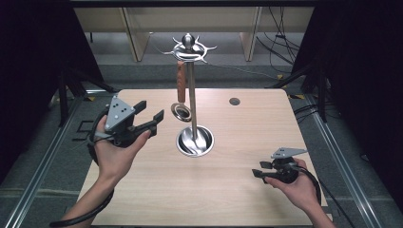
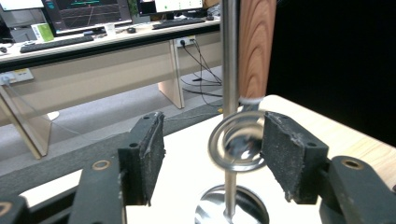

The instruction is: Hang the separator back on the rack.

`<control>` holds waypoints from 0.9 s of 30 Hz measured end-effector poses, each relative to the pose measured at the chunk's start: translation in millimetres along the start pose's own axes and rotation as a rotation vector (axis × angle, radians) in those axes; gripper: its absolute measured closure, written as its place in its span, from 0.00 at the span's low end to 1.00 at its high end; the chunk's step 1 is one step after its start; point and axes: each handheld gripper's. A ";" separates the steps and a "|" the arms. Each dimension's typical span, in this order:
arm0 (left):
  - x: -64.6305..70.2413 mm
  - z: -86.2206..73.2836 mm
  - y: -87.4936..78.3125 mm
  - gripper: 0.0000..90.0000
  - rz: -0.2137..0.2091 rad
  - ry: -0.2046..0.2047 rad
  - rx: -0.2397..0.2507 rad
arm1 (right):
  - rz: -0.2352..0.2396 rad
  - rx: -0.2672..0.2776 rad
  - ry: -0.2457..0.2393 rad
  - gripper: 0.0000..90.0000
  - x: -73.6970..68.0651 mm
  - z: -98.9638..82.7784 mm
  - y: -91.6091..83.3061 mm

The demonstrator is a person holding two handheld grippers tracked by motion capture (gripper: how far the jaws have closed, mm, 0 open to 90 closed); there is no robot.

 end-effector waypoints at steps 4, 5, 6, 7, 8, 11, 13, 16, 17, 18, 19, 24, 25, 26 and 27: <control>-4.3 -10.9 -7.7 0.39 0.003 -0.009 -0.003 | 0.000 -0.002 0.010 0.56 -0.9 0.2 -0.9; -5.3 -14.1 -9.9 0.39 0.004 -0.011 -0.006 | 0.000 -0.003 0.013 0.56 -1.3 0.3 -1.1; -6.3 -18.1 -12.4 0.38 0.002 -0.018 -0.007 | -0.003 -0.002 0.013 0.56 -1.2 0.2 -1.1; -6.9 -20.6 -13.8 0.38 0.002 -0.024 -0.006 | -0.003 -0.002 0.013 0.56 -1.2 0.2 -1.1; -9.0 -26.8 -17.7 0.37 0.009 -0.031 -0.012 | -0.011 -0.001 0.005 0.56 -0.7 0.3 -1.3; -12.0 -32.4 -21.4 0.35 0.015 -0.030 -0.018 | -0.007 0.000 0.005 0.56 -0.8 0.3 -1.1; -15.5 -37.5 -25.2 0.34 0.026 -0.038 -0.020 | -0.005 0.006 -0.004 0.56 -0.6 0.4 -0.4; -19.6 -50.4 -31.0 0.34 0.042 -0.051 -0.040 | -0.007 0.005 -0.010 0.56 -0.4 0.5 0.1; -19.8 -53.2 -31.5 0.34 0.043 -0.051 -0.048 | -0.007 0.004 -0.010 0.56 -0.2 0.5 0.2; -19.9 -57.0 -31.9 0.34 0.043 -0.050 -0.057 | -0.007 0.051 0.006 0.56 -1.5 -1.0 4.3; -19.9 -57.0 -31.9 0.34 0.043 -0.050 -0.057 | -0.007 0.051 0.006 0.56 -1.5 -1.0 4.3; -20.7 -75.8 -33.8 0.34 0.045 -0.059 -0.084 | -0.008 0.001 -0.005 0.56 -0.5 0.6 0.4; -20.8 -79.3 -34.1 0.34 0.046 -0.059 -0.089 | -0.007 0.036 0.022 0.56 -2.2 -0.9 3.3; -21.1 -82.8 -34.0 0.34 0.042 -0.059 -0.094 | -0.008 0.032 0.007 0.56 -1.0 -0.5 2.8; -21.0 -85.0 -34.7 0.34 0.044 -0.058 -0.105 | -0.008 0.032 0.007 0.56 -1.0 -0.5 2.8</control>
Point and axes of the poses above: each handheld gripper's, and its own axes: y roughly forward along the jaws, z roughly out of its top, x roughly to its right, and after that the axes turned 6 degrees about y, right-handed
